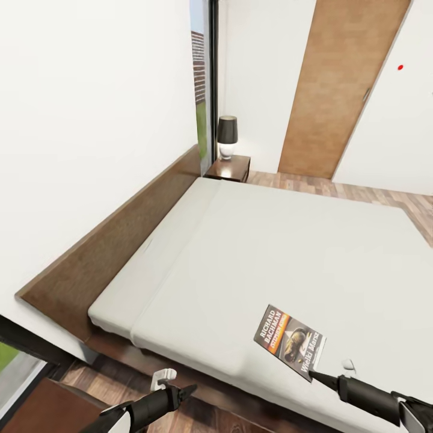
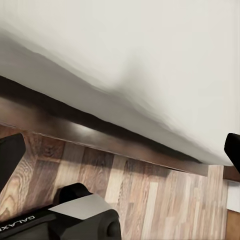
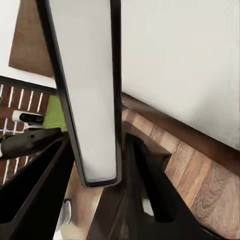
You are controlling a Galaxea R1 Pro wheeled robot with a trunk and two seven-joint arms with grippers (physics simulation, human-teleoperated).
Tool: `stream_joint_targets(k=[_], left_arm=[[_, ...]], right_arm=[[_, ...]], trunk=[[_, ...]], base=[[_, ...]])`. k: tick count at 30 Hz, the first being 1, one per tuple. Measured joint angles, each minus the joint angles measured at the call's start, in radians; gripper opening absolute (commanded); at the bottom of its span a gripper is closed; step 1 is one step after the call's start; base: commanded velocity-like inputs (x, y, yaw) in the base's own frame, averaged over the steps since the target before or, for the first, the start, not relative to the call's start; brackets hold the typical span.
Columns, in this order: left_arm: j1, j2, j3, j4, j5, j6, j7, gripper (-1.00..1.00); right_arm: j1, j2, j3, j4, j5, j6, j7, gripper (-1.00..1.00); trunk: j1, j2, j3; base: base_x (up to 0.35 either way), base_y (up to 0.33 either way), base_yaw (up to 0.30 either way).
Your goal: In the bedroom, move the book from the bed onto either nightstand, and place the two sandals side by side next to the bed.
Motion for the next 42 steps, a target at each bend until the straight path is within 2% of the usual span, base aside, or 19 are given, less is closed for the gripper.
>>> stream_joint_targets(k=[3, 8, 17, 22, 42], left_arm=[[0.0, 0.0, 0.0, 0.0, 0.0, 0.0, 0.0, 1.0], [0.0, 0.0, 0.0, 0.0, -0.001, 0.0, 0.0, 1.0], [0.0, 0.0, 0.0, 0.0, -0.001, 0.0, 0.0, 1.0], [0.0, 0.0, 0.0, 0.0, -0.002, 0.0, 0.0, 1.0], [0.0, -0.001, -0.001, 0.001, 0.001, 0.0, 0.0, 1.0]], right_arm=[[0.0, 0.0, -0.001, -0.002, 0.0, -0.003, -0.05, -1.0], [0.0, -0.001, -0.001, -0.002, -0.001, -0.006, -0.082, -1.0], [0.0, 0.0, 0.0, -0.002, 0.001, -0.013, -0.087, -1.0], [0.0, 0.001, 0.0, -0.002, 0.001, -0.062, -0.086, -1.0], [0.0, 0.001, 0.004, -0.007, 0.004, -0.074, -0.081, -1.0]], trunk=[[0.0, 0.0, 0.005], [0.0, 0.0, 0.013], [0.0, 0.0, 0.027], [0.0, 0.0, 0.035], [0.0, 0.0, 0.067]], base=[[0.0, 0.0, -0.046], [0.0, 0.0, -0.055], [0.0, 0.0, -0.155], [0.0, 0.0, -0.136], [0.0, 0.0, -0.006]])
